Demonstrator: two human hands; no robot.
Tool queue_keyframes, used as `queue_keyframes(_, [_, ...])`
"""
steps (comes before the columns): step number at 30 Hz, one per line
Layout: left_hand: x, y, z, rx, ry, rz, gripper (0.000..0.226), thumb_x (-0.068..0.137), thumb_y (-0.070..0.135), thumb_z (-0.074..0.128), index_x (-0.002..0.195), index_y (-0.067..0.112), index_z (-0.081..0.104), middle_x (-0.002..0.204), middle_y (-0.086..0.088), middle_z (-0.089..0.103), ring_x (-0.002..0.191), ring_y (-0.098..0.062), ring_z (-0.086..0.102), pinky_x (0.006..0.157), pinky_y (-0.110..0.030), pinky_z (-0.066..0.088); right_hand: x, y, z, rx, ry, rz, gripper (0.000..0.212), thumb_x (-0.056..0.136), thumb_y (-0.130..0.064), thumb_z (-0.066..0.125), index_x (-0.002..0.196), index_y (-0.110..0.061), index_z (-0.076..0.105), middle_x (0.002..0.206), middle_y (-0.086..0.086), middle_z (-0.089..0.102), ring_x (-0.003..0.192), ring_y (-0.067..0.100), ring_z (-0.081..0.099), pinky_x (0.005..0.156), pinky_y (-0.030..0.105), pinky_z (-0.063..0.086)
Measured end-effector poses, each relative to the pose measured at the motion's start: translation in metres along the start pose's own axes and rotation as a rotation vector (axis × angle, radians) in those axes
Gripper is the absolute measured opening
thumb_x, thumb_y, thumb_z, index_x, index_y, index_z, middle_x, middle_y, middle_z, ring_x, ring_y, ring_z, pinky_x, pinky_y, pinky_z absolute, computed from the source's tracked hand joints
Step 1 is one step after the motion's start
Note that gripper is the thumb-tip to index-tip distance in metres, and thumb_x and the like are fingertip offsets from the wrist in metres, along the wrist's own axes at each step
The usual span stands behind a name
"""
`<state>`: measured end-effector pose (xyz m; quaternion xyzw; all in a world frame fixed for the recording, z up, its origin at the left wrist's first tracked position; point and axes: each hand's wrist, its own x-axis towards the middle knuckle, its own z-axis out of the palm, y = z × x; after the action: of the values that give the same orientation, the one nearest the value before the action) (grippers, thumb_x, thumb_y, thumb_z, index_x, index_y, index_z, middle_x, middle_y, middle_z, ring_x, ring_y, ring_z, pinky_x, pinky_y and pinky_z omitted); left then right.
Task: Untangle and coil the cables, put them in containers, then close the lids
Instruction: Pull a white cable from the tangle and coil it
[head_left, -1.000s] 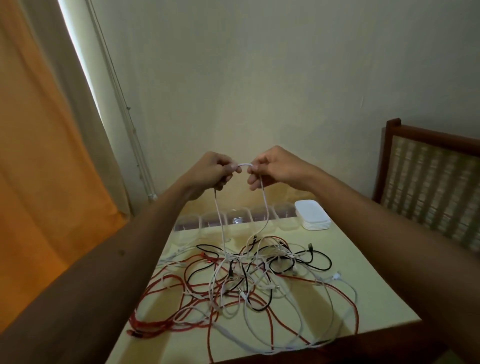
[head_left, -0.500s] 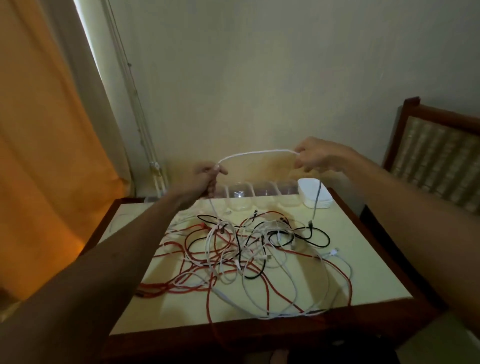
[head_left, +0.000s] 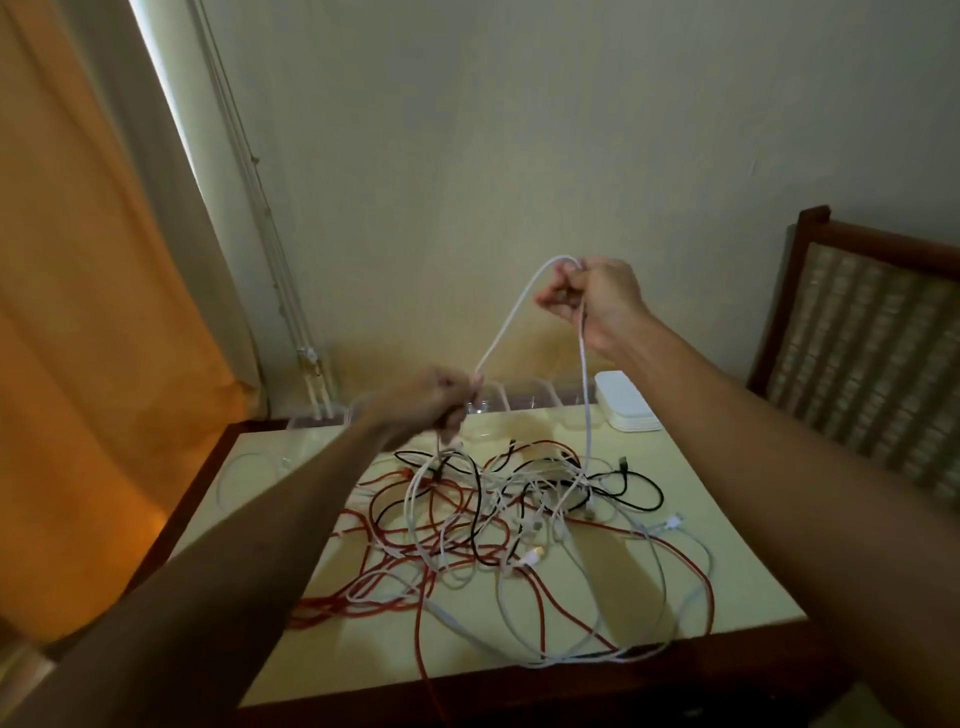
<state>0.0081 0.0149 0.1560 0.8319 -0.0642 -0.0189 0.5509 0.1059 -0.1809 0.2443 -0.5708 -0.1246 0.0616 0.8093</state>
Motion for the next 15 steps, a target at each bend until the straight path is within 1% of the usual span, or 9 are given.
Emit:
queue_keyframes(2, [-0.007, -0.035, 0.013, 0.137, -0.025, -0.083, 0.038, 0.104, 0.029, 0.041, 0.09, 0.0, 0.062, 0.059, -0.003, 0.055, 0.053, -0.012, 0.055, 0.056, -0.022, 0.046, 0.001, 0.006, -0.014, 0.112, 0.142, 0.044, 0.034, 0.096, 0.009, 0.035, 0.071, -0.005, 0.053, 0.052, 0.005, 0.051, 0.04, 0.014, 0.049, 0.05, 0.03, 0.054])
queue_keyframes(3, [-0.009, -0.051, 0.017, 0.203, -0.02, -0.113, 0.036, 0.104, 0.029, 0.042, 0.087, 0.005, 0.062, 0.061, -0.003, 0.056, 0.056, -0.011, 0.056, 0.059, -0.024, 0.046, 0.001, 0.011, -0.024, -0.007, 0.19, 0.05, 0.032, 0.093, 0.009, 0.036, 0.07, -0.005, 0.054, 0.056, 0.008, 0.051, 0.038, 0.014, 0.043, 0.046, 0.028, 0.047])
queue_keyframes(5, [-0.007, -0.075, 0.016, 0.293, 0.049, -0.13, 0.033, 0.103, 0.028, 0.043, 0.082, 0.011, 0.062, 0.069, -0.003, 0.058, 0.063, -0.012, 0.057, 0.064, -0.028, 0.049, 0.002, 0.022, -0.045, -0.593, 0.169, 0.068, 0.023, 0.089, 0.004, 0.045, 0.073, 0.0, 0.061, 0.069, 0.016, 0.06, 0.039, 0.017, 0.044, 0.044, 0.026, 0.041])
queue_keyframes(7, [-0.002, -0.083, 0.01, 0.453, 0.107, -0.088, 0.028, 0.103, 0.026, 0.045, 0.082, 0.017, 0.061, 0.078, 0.001, 0.059, 0.074, -0.015, 0.058, 0.067, -0.027, 0.048, 0.0, 0.029, -0.057, -1.251, -0.068, 0.141, 0.011, 0.087, -0.006, 0.063, 0.094, 0.002, 0.066, 0.092, 0.022, 0.071, 0.057, 0.025, 0.061, 0.055, 0.034, 0.052])
queue_keyframes(9, [0.007, -0.071, 0.007, 0.728, -0.011, -0.004, 0.024, 0.102, 0.025, 0.045, 0.083, 0.021, 0.059, 0.077, 0.006, 0.057, 0.074, -0.013, 0.055, 0.063, -0.024, 0.038, -0.002, 0.037, -0.054, -1.612, -0.34, 0.201, 0.056, 0.083, -0.016, 0.077, 0.132, -0.006, 0.053, 0.127, 0.019, 0.063, 0.099, 0.031, 0.065, 0.082, 0.04, 0.055])
queue_keyframes(10, [0.014, -0.061, 0.007, 0.852, -0.081, 0.043, 0.023, 0.103, 0.026, 0.045, 0.085, 0.02, 0.059, 0.077, 0.006, 0.057, 0.073, -0.013, 0.054, 0.063, -0.026, 0.036, -0.005, 0.04, -0.047, -1.662, -0.445, 0.175, 0.079, 0.081, -0.018, 0.081, 0.146, -0.009, 0.038, 0.141, 0.015, 0.053, 0.118, 0.032, 0.057, 0.095, 0.04, 0.05])
queue_keyframes(11, [0.02, -0.051, 0.008, 0.932, -0.112, 0.084, 0.023, 0.102, 0.027, 0.045, 0.089, 0.018, 0.061, 0.08, 0.004, 0.059, 0.075, -0.015, 0.055, 0.064, -0.029, 0.036, -0.009, 0.045, -0.039, -1.669, -0.541, 0.124, 0.091, 0.08, -0.018, 0.082, 0.152, -0.01, 0.028, 0.149, 0.013, 0.045, 0.128, 0.032, 0.05, 0.102, 0.04, 0.046])
queue_keyframes(13, [0.031, -0.032, 0.005, 0.959, -0.026, 0.166, 0.024, 0.102, 0.026, 0.046, 0.095, 0.014, 0.065, 0.083, 0.0, 0.06, 0.077, -0.021, 0.056, 0.064, -0.031, 0.036, -0.014, 0.056, -0.024, -1.619, -0.734, 0.118, 0.087, 0.081, -0.017, 0.08, 0.152, -0.011, 0.029, 0.151, 0.008, 0.043, 0.133, 0.029, 0.045, 0.107, 0.041, 0.041])
queue_keyframes(15, [0.038, -0.021, -0.004, 0.869, 0.131, 0.211, 0.022, 0.101, 0.023, 0.047, 0.087, 0.015, 0.062, 0.074, 0.001, 0.055, 0.072, -0.023, 0.053, 0.06, -0.031, 0.03, -0.014, 0.064, -0.016, -1.411, -0.846, 0.317, 0.075, 0.085, -0.008, 0.072, 0.15, -0.012, 0.035, 0.151, 0.006, 0.044, 0.136, 0.023, 0.043, 0.113, 0.042, 0.036])
